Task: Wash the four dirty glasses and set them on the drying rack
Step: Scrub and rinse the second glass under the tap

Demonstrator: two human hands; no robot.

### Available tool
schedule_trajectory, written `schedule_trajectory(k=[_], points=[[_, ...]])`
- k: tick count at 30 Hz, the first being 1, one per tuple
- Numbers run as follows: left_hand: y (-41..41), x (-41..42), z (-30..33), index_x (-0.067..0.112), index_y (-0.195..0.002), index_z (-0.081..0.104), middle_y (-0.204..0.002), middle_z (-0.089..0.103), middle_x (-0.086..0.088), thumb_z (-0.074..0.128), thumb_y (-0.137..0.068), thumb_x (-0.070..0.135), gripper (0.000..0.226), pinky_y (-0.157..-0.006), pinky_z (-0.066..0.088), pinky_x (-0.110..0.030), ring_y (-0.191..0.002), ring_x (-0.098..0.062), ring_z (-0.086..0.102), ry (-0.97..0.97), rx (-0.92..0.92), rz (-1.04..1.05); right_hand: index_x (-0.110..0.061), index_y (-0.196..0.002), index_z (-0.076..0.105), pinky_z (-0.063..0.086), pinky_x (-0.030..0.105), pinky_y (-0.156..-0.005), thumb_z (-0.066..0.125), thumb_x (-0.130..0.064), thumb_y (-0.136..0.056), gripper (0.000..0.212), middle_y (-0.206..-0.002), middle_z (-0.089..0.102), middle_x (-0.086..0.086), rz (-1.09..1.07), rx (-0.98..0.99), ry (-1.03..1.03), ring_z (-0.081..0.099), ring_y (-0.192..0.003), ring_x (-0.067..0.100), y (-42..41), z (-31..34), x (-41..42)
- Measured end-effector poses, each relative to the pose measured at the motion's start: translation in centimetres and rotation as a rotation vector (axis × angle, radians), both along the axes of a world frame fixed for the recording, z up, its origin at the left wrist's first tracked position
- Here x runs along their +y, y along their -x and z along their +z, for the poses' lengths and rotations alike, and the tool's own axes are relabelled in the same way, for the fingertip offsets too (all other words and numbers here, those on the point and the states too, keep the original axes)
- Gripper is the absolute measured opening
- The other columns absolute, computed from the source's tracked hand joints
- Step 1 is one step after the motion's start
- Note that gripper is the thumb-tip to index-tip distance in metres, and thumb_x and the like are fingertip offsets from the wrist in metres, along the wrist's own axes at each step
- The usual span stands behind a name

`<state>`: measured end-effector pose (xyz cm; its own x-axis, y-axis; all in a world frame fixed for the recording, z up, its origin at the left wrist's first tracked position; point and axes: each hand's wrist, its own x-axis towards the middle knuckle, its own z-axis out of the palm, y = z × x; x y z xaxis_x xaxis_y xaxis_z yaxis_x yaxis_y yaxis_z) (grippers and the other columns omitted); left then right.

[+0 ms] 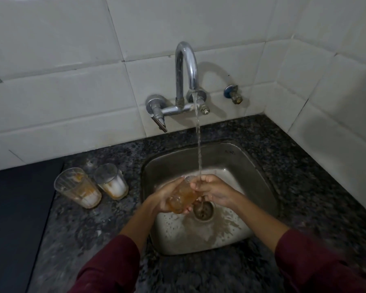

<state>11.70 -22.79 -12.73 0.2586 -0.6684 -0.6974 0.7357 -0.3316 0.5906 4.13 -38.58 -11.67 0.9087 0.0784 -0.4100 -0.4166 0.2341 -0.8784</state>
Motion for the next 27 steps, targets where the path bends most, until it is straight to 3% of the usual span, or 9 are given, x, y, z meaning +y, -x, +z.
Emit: schedule_trajectory(k=[6, 10, 14, 17, 20, 23, 27], points=[[0.3, -0.4, -0.7, 0.002, -0.128, 0.050, -0.097, 0.059, -0.024, 0.027, -0.096, 0.057, 0.067, -0.043, 0.050, -0.024, -0.052, -0.028, 0.064, -0.039, 0.020, 0.022, -0.014, -0.094, 0.066, 0.046, 0.023, -0.056, 0.065, -0.011, -0.085, 0.009, -0.086, 0.064, 0.007, -0.080, 0.023, 0.010, 0.059, -0.073, 0.017, 0.6, -0.8, 0.3], [0.5, -0.6, -0.2, 0.005, -0.119, 0.056, -0.092, 0.064, -0.023, 0.030, -0.095, 0.057, 0.064, -0.044, 0.051, -0.026, -0.052, -0.028, 0.064, 0.046, 0.087, 0.063, -0.004, -0.105, 0.062, 0.046, 0.021, -0.052, 0.063, -0.006, -0.086, 0.019, -0.087, 0.062, 0.009, -0.120, 0.014, -0.001, 0.058, -0.073, 0.017, 0.5, -0.9, 0.0], [0.4, -0.5, -0.1, 0.009, -0.113, 0.065, -0.100, 0.064, -0.016, 0.045, -0.088, 0.062, 0.062, -0.061, 0.054, -0.032, -0.070, -0.024, 0.066, 0.197, 0.017, 0.034, -0.008, -0.094, 0.063, 0.047, 0.023, -0.053, 0.054, -0.001, -0.090, 0.011, -0.080, 0.060, 0.006, -0.154, -0.155, 0.079, 0.054, -0.065, 0.015, 0.2, -0.1, -0.5], [0.6, -0.3, 1.3, 0.013, -0.115, 0.066, -0.103, 0.068, -0.015, 0.080, -0.069, 0.036, 0.054, -0.066, 0.058, -0.042, -0.080, -0.030, 0.069, 0.293, -0.107, 0.017, -0.015, -0.087, 0.066, 0.045, 0.017, -0.057, 0.049, -0.007, -0.094, 0.021, -0.078, 0.062, 0.001, -0.109, -0.326, 0.262, 0.056, -0.067, 0.007, -0.1, 1.7, -0.7], [0.8, -1.0, 2.2, 0.007, -0.120, 0.055, -0.094, 0.066, -0.012, 0.073, -0.070, 0.008, 0.054, -0.059, 0.057, -0.036, -0.072, -0.023, 0.069, 0.322, -0.286, 0.114, -0.018, -0.083, 0.067, 0.047, 0.017, -0.065, 0.047, -0.009, -0.096, 0.026, -0.074, 0.063, 0.001, -0.089, -0.427, 0.417, 0.059, -0.068, 0.005, -0.5, 3.4, -1.0], [0.9, -2.1, 2.6, 0.014, -0.116, 0.054, -0.099, 0.062, -0.013, 0.074, -0.064, 0.003, 0.057, -0.061, 0.057, -0.035, -0.076, -0.020, 0.066, 0.270, -0.545, 0.210, -0.016, -0.081, 0.069, 0.049, 0.019, -0.070, 0.049, -0.010, -0.095, 0.025, -0.069, 0.066, -0.001, -0.111, -0.502, 0.625, 0.062, -0.067, 0.004, -0.9, 4.3, -1.2], [0.8, -3.1, 2.7, 0.019, -0.122, 0.049, -0.106, 0.065, -0.009, 0.080, -0.058, 0.008, 0.072, -0.072, 0.057, -0.035, -0.088, -0.018, 0.066, 0.162, -0.905, 0.252, -0.009, -0.081, 0.072, 0.047, 0.009, -0.066, 0.052, -0.011, -0.093, 0.023, -0.071, 0.071, 0.003, -0.188, -0.515, 0.903, 0.063, -0.066, 0.003, -1.0, 5.7, -0.4]])
